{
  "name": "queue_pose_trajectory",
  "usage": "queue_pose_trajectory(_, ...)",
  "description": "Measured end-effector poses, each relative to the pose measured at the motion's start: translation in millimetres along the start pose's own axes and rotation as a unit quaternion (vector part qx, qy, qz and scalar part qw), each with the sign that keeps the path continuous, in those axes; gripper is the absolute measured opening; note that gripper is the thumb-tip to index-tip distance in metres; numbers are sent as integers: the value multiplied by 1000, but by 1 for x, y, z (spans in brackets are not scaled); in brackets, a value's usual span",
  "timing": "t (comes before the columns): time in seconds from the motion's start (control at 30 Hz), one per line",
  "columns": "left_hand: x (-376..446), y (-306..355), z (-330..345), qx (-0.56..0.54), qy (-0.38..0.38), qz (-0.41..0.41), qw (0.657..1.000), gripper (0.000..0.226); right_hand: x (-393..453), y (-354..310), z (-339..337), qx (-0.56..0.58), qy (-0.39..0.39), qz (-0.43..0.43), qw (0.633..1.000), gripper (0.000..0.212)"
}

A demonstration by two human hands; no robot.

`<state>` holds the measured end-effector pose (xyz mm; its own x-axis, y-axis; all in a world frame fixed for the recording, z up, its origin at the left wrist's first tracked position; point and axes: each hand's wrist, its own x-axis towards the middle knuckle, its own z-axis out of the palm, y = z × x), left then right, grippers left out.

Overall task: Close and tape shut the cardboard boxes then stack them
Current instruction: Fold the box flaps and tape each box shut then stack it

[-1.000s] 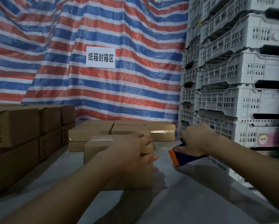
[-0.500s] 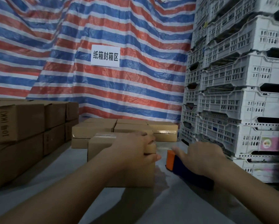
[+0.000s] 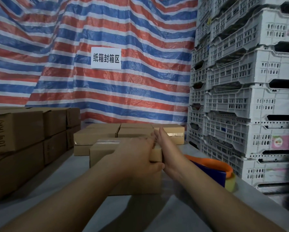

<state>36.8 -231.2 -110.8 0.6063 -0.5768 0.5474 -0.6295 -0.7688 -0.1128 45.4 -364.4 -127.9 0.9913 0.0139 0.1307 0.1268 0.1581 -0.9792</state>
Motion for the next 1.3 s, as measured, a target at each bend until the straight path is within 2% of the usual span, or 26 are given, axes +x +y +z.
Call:
queue_pose_trajectory(0.07,-1,2,-3,-10,0,-11,1000,59,-1,2,0,31,8,1,999,41)
queue_pose_trajectory(0.17,-2,3,-8,-29,-24,-18,999,53,-2,0,3,49,44,-6,998,37)
queue_pose_trajectory(0.33,-2,2,-17,-109,-66,-46,991,75,-11,-3,5,79,54,50,994,57)
queue_pose_trajectory(0.4,0,-1,-25,-187,-78,-62,977,84,-20,5,5,70,65,89,992,68)
queue_pose_trajectory(0.47,2,-6,-34,-296,-71,-77,949,82,-27,16,5,39,85,123,988,76)
queue_pose_trajectory(0.53,0,-11,-39,-389,-26,-117,913,73,-32,20,5,27,108,133,985,76)
queue_pose_trajectory(0.63,-10,-20,-45,-442,107,-179,872,51,-39,11,6,15,125,113,986,73)
queue_pose_trajectory(0.7,-22,-30,-47,-415,184,-206,867,45,-41,5,6,-40,133,43,989,63)
queue_pose_trajectory(0.77,-40,-42,-43,-401,224,-232,857,53,-47,0,7,-99,132,-53,985,42)
queue_pose_trajectory(0.83,-56,-55,-32,-414,218,-266,843,69,-55,-1,7,-147,90,-94,981,33)
queue_pose_trajectory(0.9,-68,-59,-16,-465,190,-324,802,82,-62,7,7,-176,46,-69,981,34)
queue_pose_trajectory(0.97,-75,-59,0,-519,162,-382,747,85,-67,17,8,-207,10,-49,977,50)
queue_pose_trajectory(1.0,-78,-58,6,-534,147,-394,734,82,-69,21,8,-235,-2,-47,971,62)
queue_pose_trajectory(1.07,-88,-56,16,-553,116,-394,725,66,-71,23,7,-265,-19,-39,963,76)
queue_pose_trajectory(1.17,-99,-59,23,-558,96,-369,737,44,-69,25,3,-279,-31,-28,959,75)
queue_pose_trajectory(1.23,-101,-59,24,-548,96,-361,749,39,-69,26,2,-288,-22,-30,957,72)
queue_pose_trajectory(1.3,-96,-57,25,-545,115,-366,746,43,-66,28,1,-270,-3,-39,962,65)
